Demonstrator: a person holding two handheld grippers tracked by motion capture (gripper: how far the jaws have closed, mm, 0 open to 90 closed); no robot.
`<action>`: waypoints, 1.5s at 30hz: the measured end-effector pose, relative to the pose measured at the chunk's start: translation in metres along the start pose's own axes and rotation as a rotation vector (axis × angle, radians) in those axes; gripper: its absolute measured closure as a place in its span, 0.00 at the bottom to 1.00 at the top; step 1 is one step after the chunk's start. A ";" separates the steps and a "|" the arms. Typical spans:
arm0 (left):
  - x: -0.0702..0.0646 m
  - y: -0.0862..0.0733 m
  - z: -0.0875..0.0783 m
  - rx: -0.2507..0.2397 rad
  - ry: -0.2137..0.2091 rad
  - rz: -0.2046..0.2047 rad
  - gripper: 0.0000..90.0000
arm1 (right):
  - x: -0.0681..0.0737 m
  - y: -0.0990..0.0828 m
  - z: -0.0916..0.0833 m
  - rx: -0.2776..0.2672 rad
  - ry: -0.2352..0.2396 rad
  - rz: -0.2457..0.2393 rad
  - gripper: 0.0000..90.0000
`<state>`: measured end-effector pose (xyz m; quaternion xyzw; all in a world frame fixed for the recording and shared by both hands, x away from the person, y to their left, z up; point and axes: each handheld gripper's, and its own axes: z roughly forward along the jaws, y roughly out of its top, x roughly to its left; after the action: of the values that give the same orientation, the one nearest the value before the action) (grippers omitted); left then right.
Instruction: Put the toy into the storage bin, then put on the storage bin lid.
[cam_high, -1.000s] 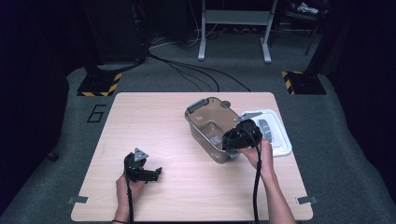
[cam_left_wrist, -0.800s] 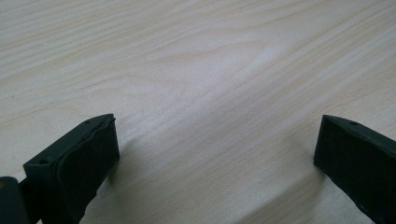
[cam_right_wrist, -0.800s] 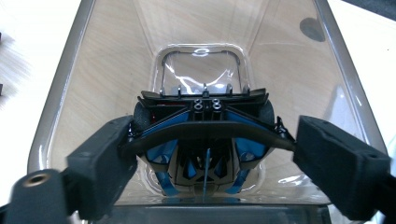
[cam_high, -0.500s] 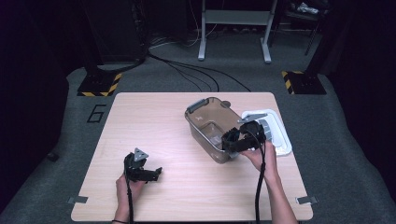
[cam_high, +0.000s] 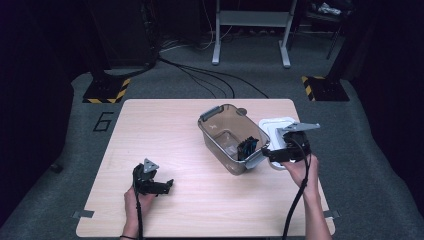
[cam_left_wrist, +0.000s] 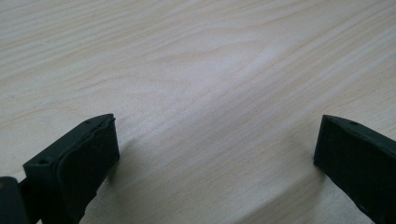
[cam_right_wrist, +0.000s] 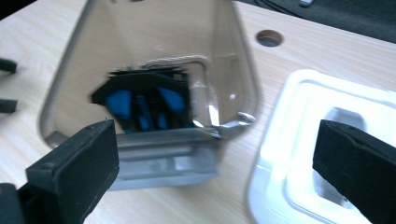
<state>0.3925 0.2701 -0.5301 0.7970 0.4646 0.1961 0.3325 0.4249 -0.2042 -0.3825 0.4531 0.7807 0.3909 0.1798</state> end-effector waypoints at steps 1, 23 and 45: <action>0.000 0.000 0.000 0.000 0.000 0.000 0.00 | -0.005 -0.001 -0.001 -0.005 -0.004 0.010 0.00; 0.000 0.000 0.000 0.001 0.002 -0.001 0.00 | -0.084 -0.019 0.042 0.060 -0.145 0.169 0.13; 0.000 0.000 0.000 0.001 0.001 -0.001 0.00 | -0.109 -0.038 0.106 0.154 -0.285 0.215 0.74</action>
<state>0.3924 0.2699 -0.5301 0.7968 0.4652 0.1960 0.3321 0.5278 -0.2601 -0.4865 0.5970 0.7221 0.2792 0.2104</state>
